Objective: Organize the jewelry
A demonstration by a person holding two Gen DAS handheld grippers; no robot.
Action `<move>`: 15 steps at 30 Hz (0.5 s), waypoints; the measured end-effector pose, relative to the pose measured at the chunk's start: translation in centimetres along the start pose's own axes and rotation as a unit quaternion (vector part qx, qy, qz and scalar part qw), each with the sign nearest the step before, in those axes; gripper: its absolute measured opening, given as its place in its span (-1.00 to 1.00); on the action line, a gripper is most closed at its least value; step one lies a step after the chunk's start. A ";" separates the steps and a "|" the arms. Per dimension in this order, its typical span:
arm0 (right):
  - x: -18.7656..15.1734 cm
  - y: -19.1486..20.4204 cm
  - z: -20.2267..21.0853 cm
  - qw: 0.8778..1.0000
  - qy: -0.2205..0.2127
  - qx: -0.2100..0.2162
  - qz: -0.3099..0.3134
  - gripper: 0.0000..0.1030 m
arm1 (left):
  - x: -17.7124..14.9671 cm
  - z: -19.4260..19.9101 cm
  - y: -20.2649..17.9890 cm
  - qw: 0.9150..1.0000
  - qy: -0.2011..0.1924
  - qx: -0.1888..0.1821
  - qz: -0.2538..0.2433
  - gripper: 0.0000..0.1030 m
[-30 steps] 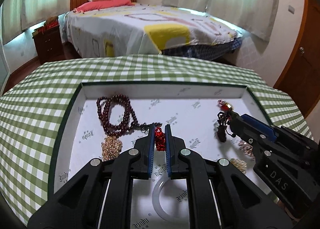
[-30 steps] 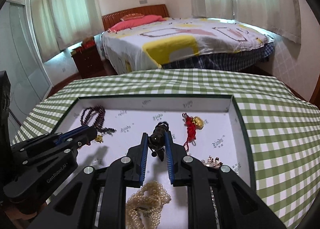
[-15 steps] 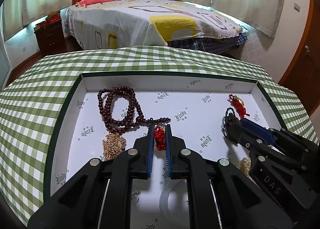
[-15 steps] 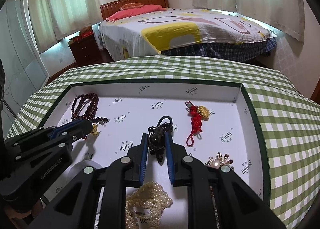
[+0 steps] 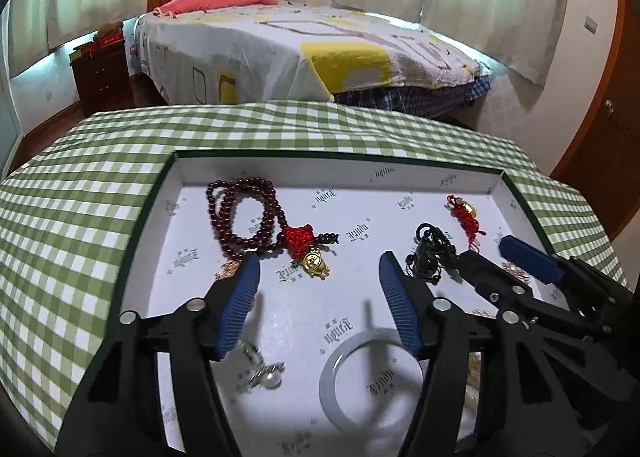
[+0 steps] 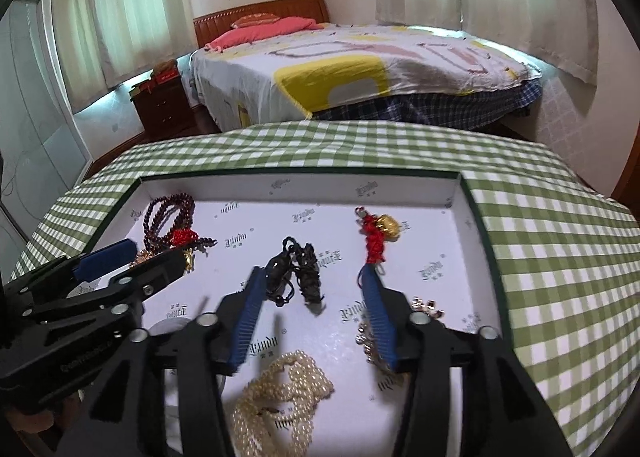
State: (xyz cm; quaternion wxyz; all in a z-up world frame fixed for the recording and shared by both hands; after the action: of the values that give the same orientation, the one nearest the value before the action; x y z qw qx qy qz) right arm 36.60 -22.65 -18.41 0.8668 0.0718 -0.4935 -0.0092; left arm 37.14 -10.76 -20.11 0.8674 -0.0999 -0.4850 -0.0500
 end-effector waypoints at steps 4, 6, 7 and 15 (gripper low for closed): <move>0.4 0.1 1.9 1.000 -0.013 -0.007 0.004 0.24 | 0.5 2.4 0.3 0.999 -0.026 0.017 -0.011 0.47; 0.5 0.1 2.6 1.000 -0.017 -0.012 0.004 0.36 | 0.6 3.4 0.6 0.999 -0.038 0.027 -0.016 0.65; 0.4 0.1 3.0 1.000 -0.018 -0.014 0.003 0.38 | 0.5 3.8 0.7 0.999 -0.040 0.029 -0.018 0.68; -0.4 1.1 6.8 1.000 -0.020 -0.019 0.006 0.52 | -0.1 8.3 0.9 0.997 -0.053 0.040 -0.038 0.77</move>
State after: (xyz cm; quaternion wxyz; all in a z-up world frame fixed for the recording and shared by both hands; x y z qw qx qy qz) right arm 30.54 -22.33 -15.21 0.8580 0.0527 -0.5108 -0.0148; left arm 30.34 -8.08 -16.03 0.8413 -0.0487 -0.5352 -0.0583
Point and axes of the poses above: each gripper's, at about its wrist camera, not at the fingertips, and z roughly against the way its jaws point, y to its left, x to its top, the point moved 6 cm from there along -z, roughly the way its jaws point, and after that the axes turned 15 degrees about -y, right-handed, at the moved point
